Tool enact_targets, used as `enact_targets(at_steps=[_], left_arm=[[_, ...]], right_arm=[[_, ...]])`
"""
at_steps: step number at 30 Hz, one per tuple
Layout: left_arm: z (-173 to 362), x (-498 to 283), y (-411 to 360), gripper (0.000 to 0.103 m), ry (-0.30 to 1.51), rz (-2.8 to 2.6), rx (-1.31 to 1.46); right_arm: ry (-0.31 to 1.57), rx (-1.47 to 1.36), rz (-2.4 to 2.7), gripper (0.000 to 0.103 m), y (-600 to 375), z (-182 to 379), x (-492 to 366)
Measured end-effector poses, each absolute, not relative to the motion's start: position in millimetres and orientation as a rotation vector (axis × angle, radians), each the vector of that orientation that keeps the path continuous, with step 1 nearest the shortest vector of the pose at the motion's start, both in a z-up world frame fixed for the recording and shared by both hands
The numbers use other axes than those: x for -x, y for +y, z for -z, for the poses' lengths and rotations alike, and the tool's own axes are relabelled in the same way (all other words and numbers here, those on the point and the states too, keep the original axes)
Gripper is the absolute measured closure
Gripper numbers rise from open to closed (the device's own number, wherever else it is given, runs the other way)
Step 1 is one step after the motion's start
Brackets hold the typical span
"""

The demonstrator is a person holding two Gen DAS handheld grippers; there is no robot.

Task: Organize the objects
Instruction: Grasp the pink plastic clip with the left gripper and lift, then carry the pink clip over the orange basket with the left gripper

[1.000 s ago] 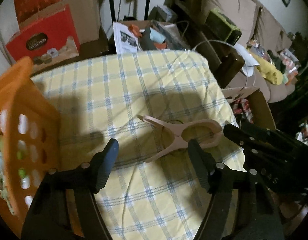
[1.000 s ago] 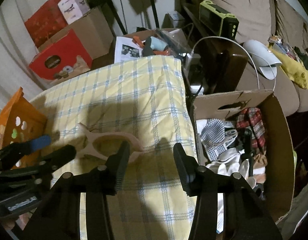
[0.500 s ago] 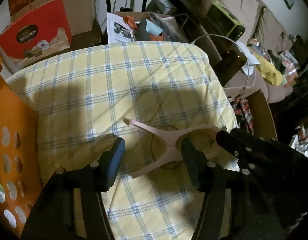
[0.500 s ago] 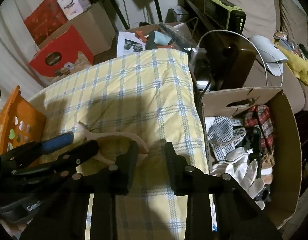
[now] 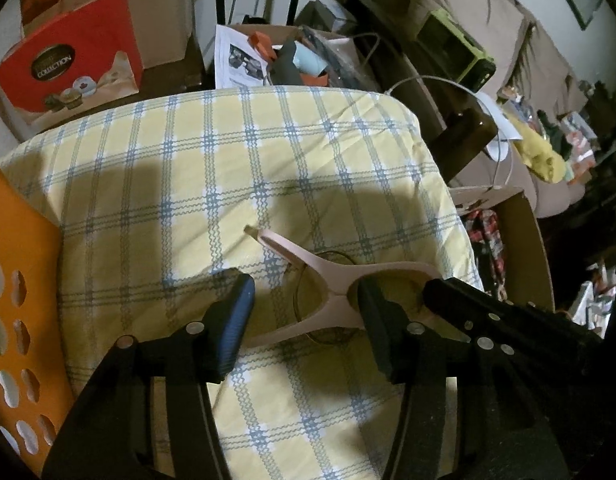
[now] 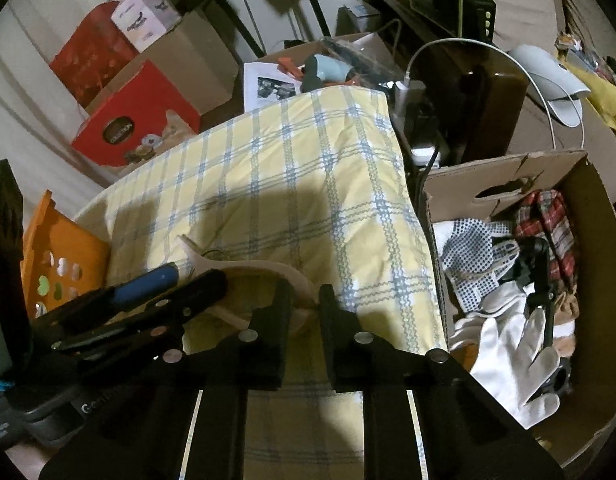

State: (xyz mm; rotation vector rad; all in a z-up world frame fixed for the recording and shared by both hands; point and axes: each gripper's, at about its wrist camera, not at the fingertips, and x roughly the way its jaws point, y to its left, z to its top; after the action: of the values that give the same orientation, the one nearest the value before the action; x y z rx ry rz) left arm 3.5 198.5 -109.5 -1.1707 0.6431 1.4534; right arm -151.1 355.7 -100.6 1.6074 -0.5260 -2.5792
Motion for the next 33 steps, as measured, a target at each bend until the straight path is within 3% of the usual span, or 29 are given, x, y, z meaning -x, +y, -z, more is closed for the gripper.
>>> enact_targets(at_steps=[2,15,33], left_arm=[[109.4,-7.2,197.4,0.072,0.647,-1.434,1.162],[92.4,-0.7,174.5,0.071,0.585,-1.441,1.156],[3.9,22.9,121.5,0.072,0.486,-1.531,1.032]], right_arm=[[-0.555,-1.599,2.562,0.090,354.4,100.9,150.2],[-0.467,-1.518,2.626,0.090,334.3,77.5,135.2],[-0.322,-1.298,2.693,0.090,285.1,-5.5,104.7]])
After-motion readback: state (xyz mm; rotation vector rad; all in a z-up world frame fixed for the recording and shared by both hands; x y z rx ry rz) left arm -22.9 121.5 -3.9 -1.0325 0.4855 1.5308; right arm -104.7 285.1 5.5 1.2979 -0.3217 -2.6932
